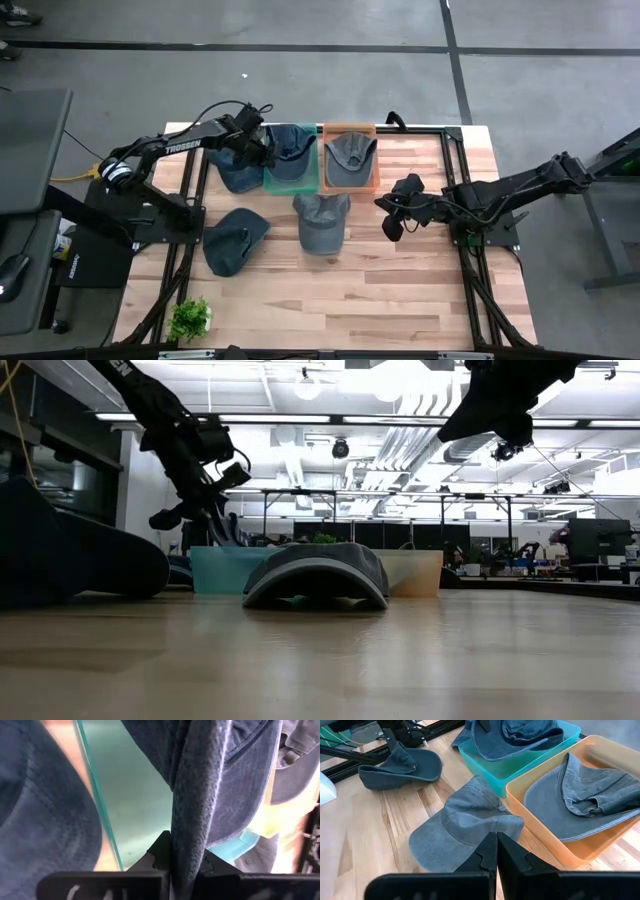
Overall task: Pick & Place hat
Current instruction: Put the bottom right blue cap into the green bin, then put the gray cap into the orange bin
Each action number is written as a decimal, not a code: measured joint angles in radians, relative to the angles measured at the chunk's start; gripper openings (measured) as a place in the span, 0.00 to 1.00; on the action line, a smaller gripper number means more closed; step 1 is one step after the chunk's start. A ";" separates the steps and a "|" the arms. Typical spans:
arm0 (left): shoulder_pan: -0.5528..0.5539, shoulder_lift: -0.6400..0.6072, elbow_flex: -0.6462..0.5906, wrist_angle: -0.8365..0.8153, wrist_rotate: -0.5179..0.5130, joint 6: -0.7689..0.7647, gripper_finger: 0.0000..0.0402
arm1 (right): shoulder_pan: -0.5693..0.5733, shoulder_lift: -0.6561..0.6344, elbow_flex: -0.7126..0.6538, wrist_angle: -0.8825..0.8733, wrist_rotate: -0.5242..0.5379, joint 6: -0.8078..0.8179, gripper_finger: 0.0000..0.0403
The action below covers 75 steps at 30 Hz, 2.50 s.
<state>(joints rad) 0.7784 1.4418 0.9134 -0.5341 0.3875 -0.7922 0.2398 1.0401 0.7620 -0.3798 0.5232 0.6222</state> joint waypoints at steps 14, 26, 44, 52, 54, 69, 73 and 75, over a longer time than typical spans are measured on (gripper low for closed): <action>-0.013 0.000 0.000 0.001 0.002 -0.112 0.07 | 0.000 0.000 0.000 0.000 -0.018 -0.002 0.00; -0.047 0.000 0.000 0.015 -0.019 -0.113 0.40 | 0.003 0.000 0.000 -0.001 -0.064 -0.002 0.00; -0.045 -0.086 0.000 0.003 -0.019 -0.126 0.49 | 0.003 0.000 0.000 -0.004 -0.106 -0.013 0.00; -0.045 -0.154 0.000 -0.135 -0.106 -0.044 0.49 | 0.003 0.000 0.000 -0.004 -0.114 -0.021 0.00; -0.045 -0.173 0.000 -0.158 -0.107 -0.012 0.49 | 0.003 0.000 0.000 -0.003 -0.123 -0.033 0.00; -0.193 -0.315 0.000 -0.172 -0.122 0.093 0.49 | 0.139 0.000 0.000 0.017 -0.024 -0.080 0.00; -0.296 -0.329 0.000 -0.172 -0.147 0.092 0.49 | 0.207 0.023 0.002 0.059 0.058 -0.072 0.00; -0.354 -0.329 0.000 -0.169 -0.168 0.088 0.49 | 0.233 0.058 0.009 0.066 0.071 -0.073 0.00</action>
<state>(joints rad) 0.4245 1.1127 0.9138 -0.7029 0.2195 -0.7046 0.4731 1.0984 0.7708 -0.3136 0.5945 0.5496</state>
